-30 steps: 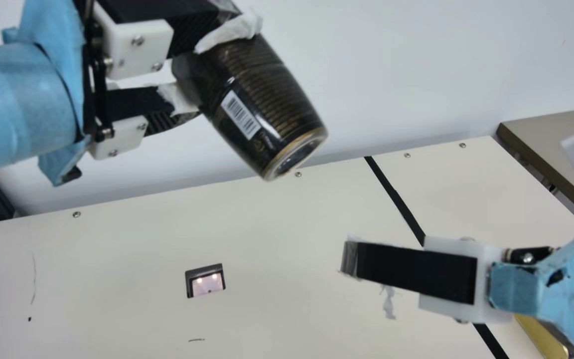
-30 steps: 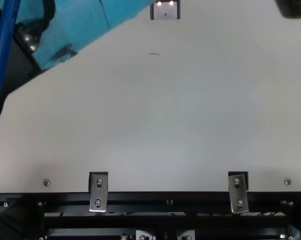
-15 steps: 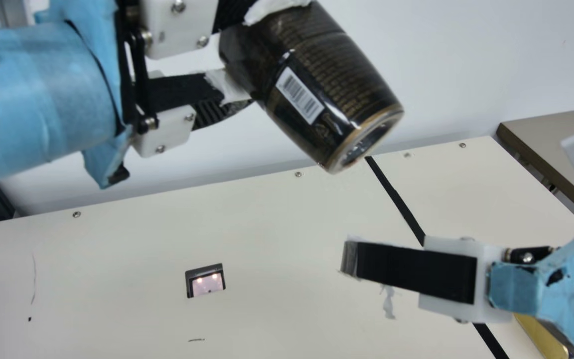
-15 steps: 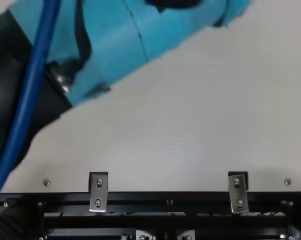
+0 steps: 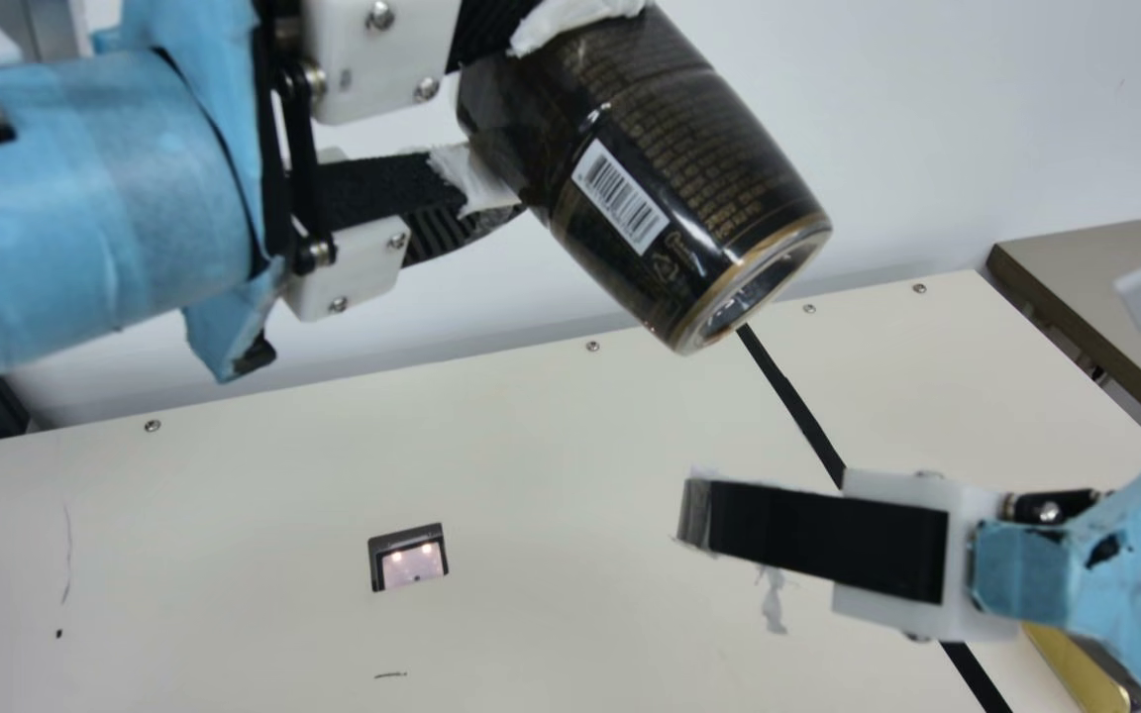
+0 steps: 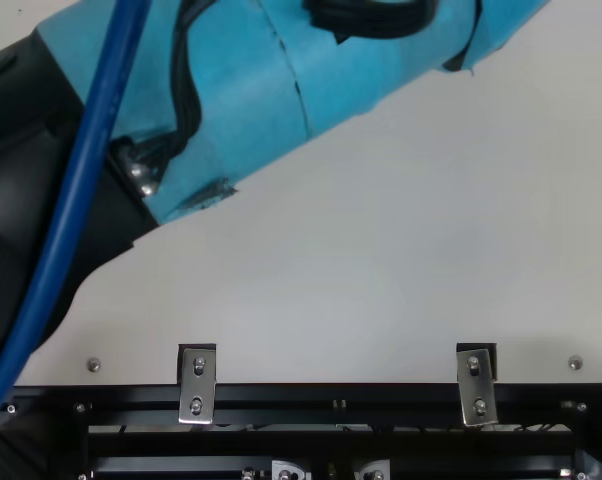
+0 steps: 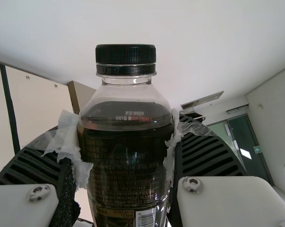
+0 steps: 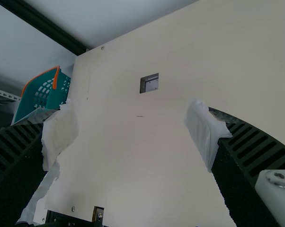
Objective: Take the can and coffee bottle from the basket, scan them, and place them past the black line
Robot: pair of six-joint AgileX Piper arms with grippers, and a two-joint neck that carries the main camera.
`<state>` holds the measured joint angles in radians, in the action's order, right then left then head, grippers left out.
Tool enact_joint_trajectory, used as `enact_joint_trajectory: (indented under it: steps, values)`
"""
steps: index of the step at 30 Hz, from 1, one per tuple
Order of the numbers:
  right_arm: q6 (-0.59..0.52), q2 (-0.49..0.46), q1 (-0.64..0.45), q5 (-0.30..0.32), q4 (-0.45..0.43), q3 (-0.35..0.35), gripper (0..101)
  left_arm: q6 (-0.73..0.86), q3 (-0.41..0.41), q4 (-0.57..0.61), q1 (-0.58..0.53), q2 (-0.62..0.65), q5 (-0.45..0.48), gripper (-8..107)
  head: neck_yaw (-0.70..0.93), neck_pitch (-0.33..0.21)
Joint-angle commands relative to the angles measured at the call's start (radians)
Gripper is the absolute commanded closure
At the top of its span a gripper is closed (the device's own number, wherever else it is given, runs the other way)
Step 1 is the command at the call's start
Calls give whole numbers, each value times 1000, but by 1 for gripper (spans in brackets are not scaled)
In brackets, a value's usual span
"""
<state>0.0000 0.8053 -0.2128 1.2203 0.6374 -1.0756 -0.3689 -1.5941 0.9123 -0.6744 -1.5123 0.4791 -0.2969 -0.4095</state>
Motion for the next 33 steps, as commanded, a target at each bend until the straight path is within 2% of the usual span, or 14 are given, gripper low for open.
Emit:
enact_joint_trajectory:
  steps: [1, 12, 33]
  values:
    - [0, 0, 0, 0, 0, 0, 0, 11, 2, 16, -1, 2, 6, 89, -6, -27]
    - [0, 0, 0, 0, 0, 0, 0, 103, 43, 158, 2, 43, 93, 89, -6, -27]
    - [0, 0, 0, 0, 0, 0, 0, 101, 41, 156, 0, 43, 93, 89, -6, -27]
